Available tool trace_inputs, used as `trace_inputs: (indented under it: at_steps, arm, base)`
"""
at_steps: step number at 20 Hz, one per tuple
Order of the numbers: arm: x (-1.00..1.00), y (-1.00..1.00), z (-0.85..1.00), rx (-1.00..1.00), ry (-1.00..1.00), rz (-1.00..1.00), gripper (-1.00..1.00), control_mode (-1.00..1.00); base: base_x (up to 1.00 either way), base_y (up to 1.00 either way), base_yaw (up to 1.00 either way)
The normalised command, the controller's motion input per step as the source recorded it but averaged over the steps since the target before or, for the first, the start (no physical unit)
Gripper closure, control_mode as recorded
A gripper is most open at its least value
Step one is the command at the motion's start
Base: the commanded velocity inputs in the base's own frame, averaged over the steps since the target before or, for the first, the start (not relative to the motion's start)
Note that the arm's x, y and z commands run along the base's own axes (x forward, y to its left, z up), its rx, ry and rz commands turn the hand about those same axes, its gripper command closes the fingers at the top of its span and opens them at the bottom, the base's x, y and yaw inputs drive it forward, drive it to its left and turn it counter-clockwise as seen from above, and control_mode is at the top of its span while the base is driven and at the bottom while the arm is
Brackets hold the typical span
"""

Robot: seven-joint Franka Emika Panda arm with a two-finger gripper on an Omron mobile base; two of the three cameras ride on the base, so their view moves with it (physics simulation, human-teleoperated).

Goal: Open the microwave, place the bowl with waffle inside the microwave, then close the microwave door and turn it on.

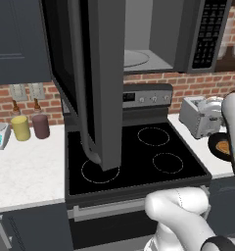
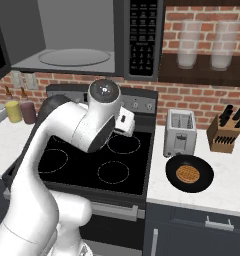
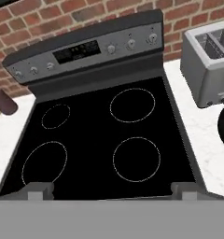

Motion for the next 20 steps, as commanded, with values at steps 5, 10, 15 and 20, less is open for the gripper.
trace_inputs:
  at_steps: [5, 10, 15, 20]
  arm:
    - [0.60, -0.78, -0.62, -0.45, 0.25, -0.25, -1.00, -1.00]
    - [0.26, -0.54, -0.71, -0.29, 0.16, -0.16, -1.00, -1.00]
    - [0.00, -0.16, -0.44, -0.02, 0.17, -0.06, -1.00, -1.00]
    - [0.00, -0.11, -0.16, 0.00, 0.06, -0.03, -1.00, -1.00]
  base:
    - [0.00, 0.00, 0.00]
    - [0.00, 0.00, 0.00]
    - [0.00, 0.00, 0.00]
    - [0.00, 0.00, 0.00]
